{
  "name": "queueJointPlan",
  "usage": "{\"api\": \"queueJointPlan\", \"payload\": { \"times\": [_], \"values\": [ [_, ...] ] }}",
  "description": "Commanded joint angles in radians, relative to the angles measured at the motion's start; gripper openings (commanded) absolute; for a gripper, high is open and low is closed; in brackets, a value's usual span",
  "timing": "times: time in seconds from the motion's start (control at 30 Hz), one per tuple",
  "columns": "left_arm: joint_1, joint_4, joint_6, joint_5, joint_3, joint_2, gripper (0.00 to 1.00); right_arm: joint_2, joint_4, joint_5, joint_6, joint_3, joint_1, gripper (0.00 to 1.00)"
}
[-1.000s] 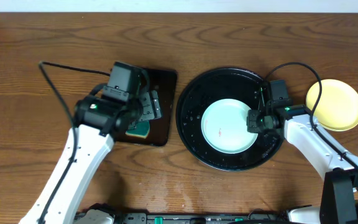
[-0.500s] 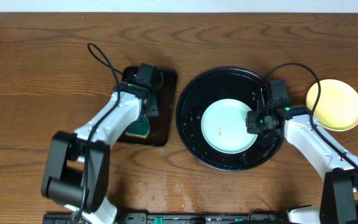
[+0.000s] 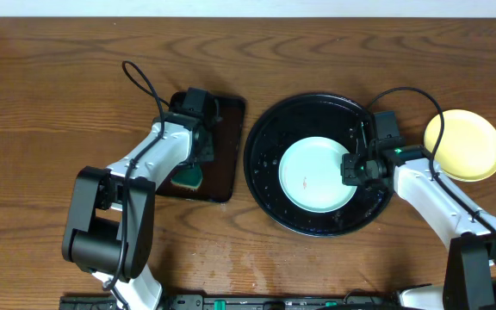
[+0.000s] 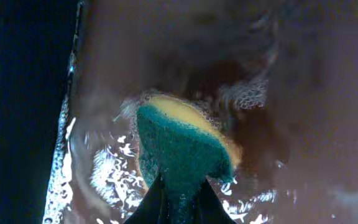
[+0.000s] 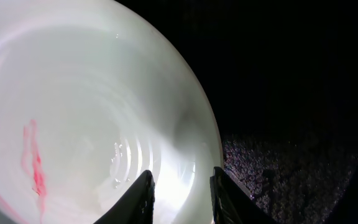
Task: Clean dirty plates on tray and stack at the side
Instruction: 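Grasp the green sponge with the left gripper and lift it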
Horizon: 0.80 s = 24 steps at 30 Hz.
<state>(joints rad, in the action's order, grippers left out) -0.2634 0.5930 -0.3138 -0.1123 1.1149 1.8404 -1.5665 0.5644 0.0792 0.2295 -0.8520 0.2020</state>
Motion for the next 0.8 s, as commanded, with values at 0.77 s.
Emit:
{"api": "queueJointPlan", "payload": {
  "times": [0.77],
  "values": [
    [-0.389, -0.156, -0.150, 0.374, 0.071, -0.190, 0.07, -0.092, -0.063, 0.008, -0.010, 0.014, 0.009, 0.24]
  ]
}}
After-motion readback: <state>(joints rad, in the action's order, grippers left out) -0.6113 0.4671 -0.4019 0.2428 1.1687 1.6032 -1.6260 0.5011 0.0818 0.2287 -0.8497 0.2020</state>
